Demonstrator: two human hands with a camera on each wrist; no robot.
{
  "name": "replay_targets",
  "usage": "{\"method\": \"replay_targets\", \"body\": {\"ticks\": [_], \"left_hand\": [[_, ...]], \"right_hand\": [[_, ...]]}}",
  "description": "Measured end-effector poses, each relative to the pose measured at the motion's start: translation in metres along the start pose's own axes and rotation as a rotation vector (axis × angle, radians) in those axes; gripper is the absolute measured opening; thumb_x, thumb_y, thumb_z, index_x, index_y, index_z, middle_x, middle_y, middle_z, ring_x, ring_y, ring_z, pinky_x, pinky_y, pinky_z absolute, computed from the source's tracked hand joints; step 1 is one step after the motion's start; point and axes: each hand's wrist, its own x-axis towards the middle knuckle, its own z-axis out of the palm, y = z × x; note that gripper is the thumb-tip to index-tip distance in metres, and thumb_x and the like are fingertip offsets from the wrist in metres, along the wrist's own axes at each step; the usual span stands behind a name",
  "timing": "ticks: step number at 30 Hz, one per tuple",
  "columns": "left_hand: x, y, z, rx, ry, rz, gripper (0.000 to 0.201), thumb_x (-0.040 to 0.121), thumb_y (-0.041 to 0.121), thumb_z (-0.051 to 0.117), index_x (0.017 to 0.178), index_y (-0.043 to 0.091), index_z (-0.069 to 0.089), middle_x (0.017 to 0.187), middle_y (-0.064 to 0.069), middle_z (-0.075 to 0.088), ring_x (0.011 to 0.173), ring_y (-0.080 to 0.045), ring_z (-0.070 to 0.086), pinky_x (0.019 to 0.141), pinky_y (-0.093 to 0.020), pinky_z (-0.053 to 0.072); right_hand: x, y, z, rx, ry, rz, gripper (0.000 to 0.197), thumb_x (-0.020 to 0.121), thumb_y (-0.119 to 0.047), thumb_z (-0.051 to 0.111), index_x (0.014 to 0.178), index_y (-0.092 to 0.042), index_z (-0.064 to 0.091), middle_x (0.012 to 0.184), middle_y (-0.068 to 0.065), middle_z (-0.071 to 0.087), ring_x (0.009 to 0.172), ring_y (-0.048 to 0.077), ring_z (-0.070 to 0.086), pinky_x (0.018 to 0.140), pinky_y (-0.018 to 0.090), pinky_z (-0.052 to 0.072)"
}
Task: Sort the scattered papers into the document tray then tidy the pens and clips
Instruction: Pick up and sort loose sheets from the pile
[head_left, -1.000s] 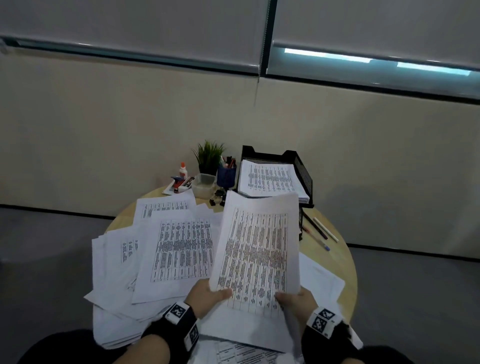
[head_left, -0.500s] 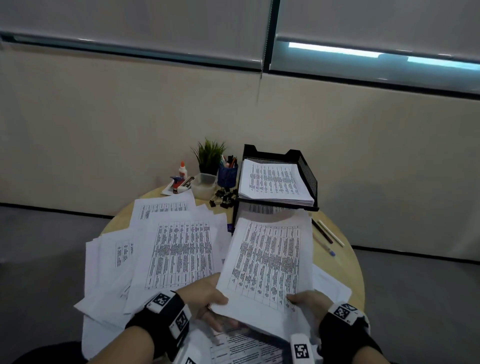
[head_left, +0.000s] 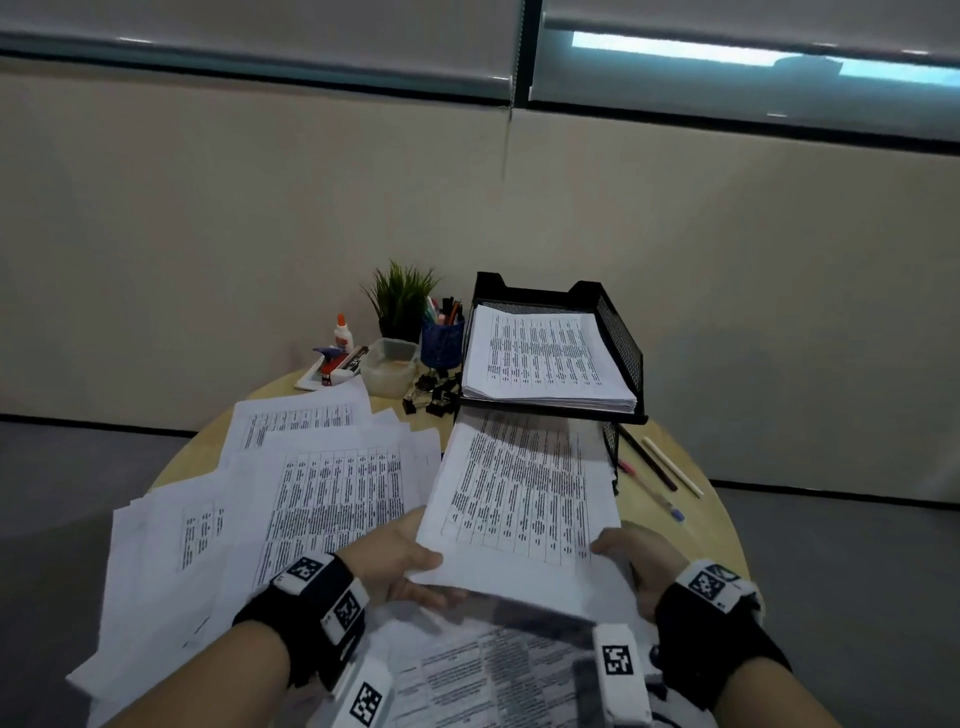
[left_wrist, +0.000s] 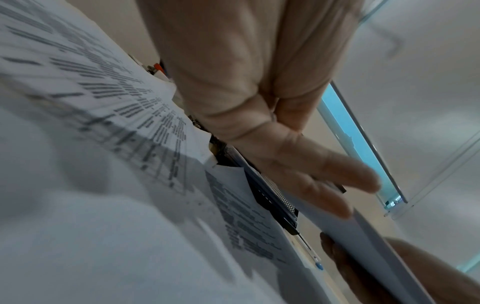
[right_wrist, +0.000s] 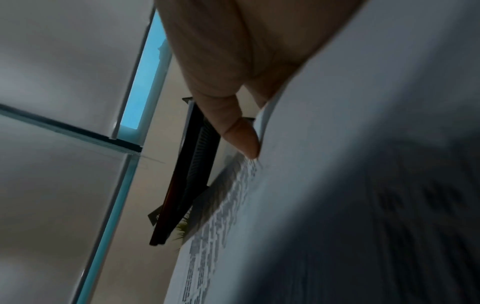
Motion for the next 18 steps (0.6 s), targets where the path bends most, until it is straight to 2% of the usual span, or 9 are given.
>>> {"method": "replay_targets", "body": {"ticks": [1, 3, 5, 7, 10, 13, 14, 16, 18], "left_hand": [[0.008, 0.004, 0.001, -0.016, -0.002, 0.014, 0.050, 0.088, -0.014, 0.047, 0.127, 0.016, 0.049, 0.112, -0.016, 0.068, 0.082, -0.037, 0.068, 0.054, -0.036, 0.059], [0.026, 0.013, 0.002, -0.043, 0.022, 0.028, 0.050, 0.089, -0.015, 0.046, 0.128, 0.016, 0.048, 0.115, -0.017, 0.066, 0.080, -0.036, 0.069, 0.052, -0.033, 0.059], [0.043, 0.021, 0.002, -0.053, 0.052, 0.042, 0.052, 0.091, -0.014, 0.044, 0.133, 0.016, 0.043, 0.122, -0.021, 0.059, 0.076, -0.034, 0.070, 0.053, -0.032, 0.059], [0.060, 0.030, 0.001, -0.025, 0.084, 0.058, 0.049, 0.092, -0.011, 0.043, 0.132, 0.018, 0.040, 0.128, -0.022, 0.054, 0.072, -0.032, 0.071, 0.052, -0.030, 0.058], [0.088, 0.043, 0.001, 0.067, 0.207, 0.080, 0.035, 0.093, -0.006, 0.046, 0.121, 0.015, 0.044, 0.111, -0.013, 0.060, 0.051, -0.019, 0.064, 0.042, -0.024, 0.052], [0.119, 0.053, -0.004, 0.224, 0.381, 0.134, 0.026, 0.094, -0.003, 0.047, 0.119, 0.002, 0.044, 0.086, -0.010, 0.056, 0.040, -0.013, 0.053, 0.037, -0.024, 0.043], [0.127, 0.056, -0.005, 0.217, 0.412, 0.143, 0.024, 0.094, -0.003, 0.045, 0.117, 0.002, 0.043, 0.085, -0.012, 0.055, 0.037, -0.012, 0.053, 0.035, -0.023, 0.043], [0.142, 0.061, -0.005, 0.163, 0.454, 0.165, 0.023, 0.095, -0.006, 0.041, 0.114, 0.007, 0.042, 0.097, -0.017, 0.056, 0.035, -0.011, 0.056, 0.035, -0.020, 0.047], [0.153, 0.064, -0.006, 0.125, 0.474, 0.193, 0.035, 0.093, -0.011, 0.038, 0.124, 0.005, 0.041, 0.109, -0.017, 0.054, 0.043, -0.018, 0.063, 0.040, -0.025, 0.053]], "right_hand": [[0.000, -0.009, -0.005, -0.022, -0.015, -0.043, 0.023, 0.066, 0.000, 0.061, 0.055, -0.011, 0.043, 0.055, 0.006, 0.049, 0.049, 0.020, 0.046, 0.057, 0.024, 0.040], [0.001, -0.027, -0.013, -0.080, -0.063, -0.064, 0.033, 0.068, 0.010, 0.048, 0.052, -0.016, 0.034, 0.046, 0.002, 0.036, 0.039, 0.014, 0.033, 0.050, 0.023, 0.033], [0.007, -0.037, -0.018, -0.130, -0.094, -0.052, 0.021, 0.072, 0.012, 0.046, 0.076, -0.008, 0.048, 0.071, 0.011, 0.054, 0.056, 0.023, 0.055, 0.047, 0.024, 0.044], [0.022, -0.046, -0.025, -0.166, -0.079, -0.029, 0.038, 0.082, 0.017, 0.040, 0.103, -0.010, 0.054, 0.102, 0.017, 0.060, 0.075, 0.034, 0.065, 0.039, 0.022, 0.046], [0.051, -0.061, -0.027, -0.083, -0.034, -0.070, 0.051, 0.082, 0.024, 0.034, 0.117, -0.006, 0.055, 0.116, 0.020, 0.060, 0.085, 0.037, 0.063, 0.060, 0.030, 0.055], [0.072, -0.073, -0.018, -0.055, 0.074, -0.077, 0.037, 0.086, 0.021, 0.040, 0.112, -0.001, 0.054, 0.095, 0.015, 0.059, 0.068, 0.027, 0.060, 0.052, 0.030, 0.058], [0.078, -0.077, -0.017, -0.027, 0.097, -0.087, 0.035, 0.088, 0.018, 0.041, 0.112, -0.003, 0.054, 0.095, 0.015, 0.058, 0.065, 0.025, 0.058, 0.052, 0.030, 0.058], [0.092, -0.082, -0.017, -0.024, 0.152, -0.104, 0.038, 0.089, 0.014, 0.045, 0.123, -0.001, 0.051, 0.116, 0.020, 0.057, 0.075, 0.025, 0.059, 0.058, 0.029, 0.058], [0.104, -0.083, -0.018, -0.020, 0.252, -0.147, 0.038, 0.093, 0.001, 0.050, 0.131, 0.001, 0.045, 0.134, 0.020, 0.049, 0.085, 0.025, 0.058, 0.064, 0.026, 0.056]]}}
